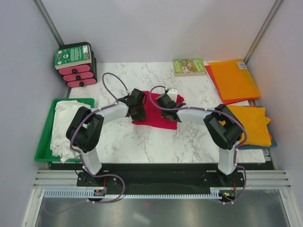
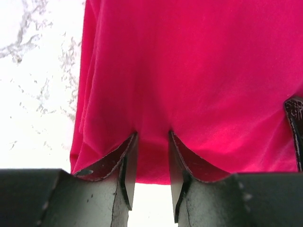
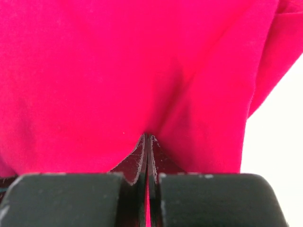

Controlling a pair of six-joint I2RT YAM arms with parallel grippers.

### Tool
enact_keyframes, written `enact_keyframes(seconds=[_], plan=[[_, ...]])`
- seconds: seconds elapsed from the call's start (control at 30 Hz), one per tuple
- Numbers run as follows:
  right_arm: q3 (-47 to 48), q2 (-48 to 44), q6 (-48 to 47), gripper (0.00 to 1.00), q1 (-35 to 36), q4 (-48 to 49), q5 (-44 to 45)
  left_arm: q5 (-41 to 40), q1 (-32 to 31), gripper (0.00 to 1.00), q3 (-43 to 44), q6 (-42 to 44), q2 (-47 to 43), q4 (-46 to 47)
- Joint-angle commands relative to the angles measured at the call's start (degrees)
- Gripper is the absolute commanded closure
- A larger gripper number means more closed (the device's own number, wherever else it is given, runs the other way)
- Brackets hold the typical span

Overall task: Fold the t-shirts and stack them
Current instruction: Fold the long partially folded tshirt into a neat square, then put the neatly folded tshirt into the corner of the board with the right arm

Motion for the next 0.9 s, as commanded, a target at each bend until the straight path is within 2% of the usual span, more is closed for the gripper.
enact_keyframes(seconds=[0.0,0.1,0.17,0.2,0.27,0.3,0.37,0.4,0.5,0.6,0.63,0.67,0.73,0.77,0.8,0.87], plan=[[0.31,-2.45,-0.57,1.0,0.45,-2.43,4.81,-3.17,-0.87,0.61,-1.54,-2.45,-4.84,0.42],[3.56,-7.02,-4.86,0.9,0.36,-2.26,9.28,-3.7,-1.66,0.58,-2.77,-1.57,-9.83,3.31],[6.89,-10.53,-7.16,0.74,0.36,-2.69,11.58,-4.14,-1.93,0.56,-2.42,-0.78,-11.78,3.76],[8.22,-11.59,-9.69,0.61,0.27,-4.09,13.16,-4.06,-2.02,0.54,-2.16,-0.69,-13.27,3.68],[11.47,-14.67,-11.64,0.52,0.18,-6.03,15.09,-4.41,-2.11,0.53,-2.15,-0.17,-15.03,3.24],[12.01,-15.89,-12.78,0.42,0.18,-8.21,16.41,-4.93,-2.37,0.52,-2.42,-0.08,-17.39,3.24],[11.06,-21.33,-13.58,0.34,0.18,-9.46,17.39,-4.68,-2.63,0.51,-3.82,0.97,-19.86,3.32],[9.83,-23.88,-14.02,0.27,0.18,-9.46,17.48,-3.45,-3.07,0.51,-4.26,1.5,-21.18,3.24],[3.51,-35.21,-15.69,0.18,0.18,-9.99,20.98,-2.74,-4.65,0.51,-8.03,2.82,-27.51,3.24],[-4.05,-48.12,-20.25,0.11,0.18,-10.61,31.07,-4.66,-7.28,0.51,-12.07,3.18,-34.8,2.45],[-6.24,-50.34,-24.96,0.1,0.01,-10.08,37.63,-5.54,-8.25,0.52,-12.96,3.18,-37.69,2.01],[-11.49,-52.71,-27.88,0.11,-0.17,-6.16,39.08,-7.9,-10.43,0.52,-13.75,3.26,-39.11,1.48],[-20.79,-59.98,-37.69,0.02,-1.39,0.17,39.28,-11.33,-13.43,0.52,-14.99,3.7,-40.96,-0.62],[-24.08,-62.12,-41.93,0.02,-1.75,8.21,39.36,-14.75,-16.75,0.52,-15.08,3.88,-41.06,-1.59],[-26.98,-65.01,-44.76,0.02,-3.05,12.03,39.36,-16.08,-18.35,0.52,-14.9,3.97,-40.97,-3.42],[-34.46,-65.56,-44.53,0.02,-5.43,20.1,40.93,-17.85,-22.38,0.53,-14.81,3.44,-40.71,-4.67]])
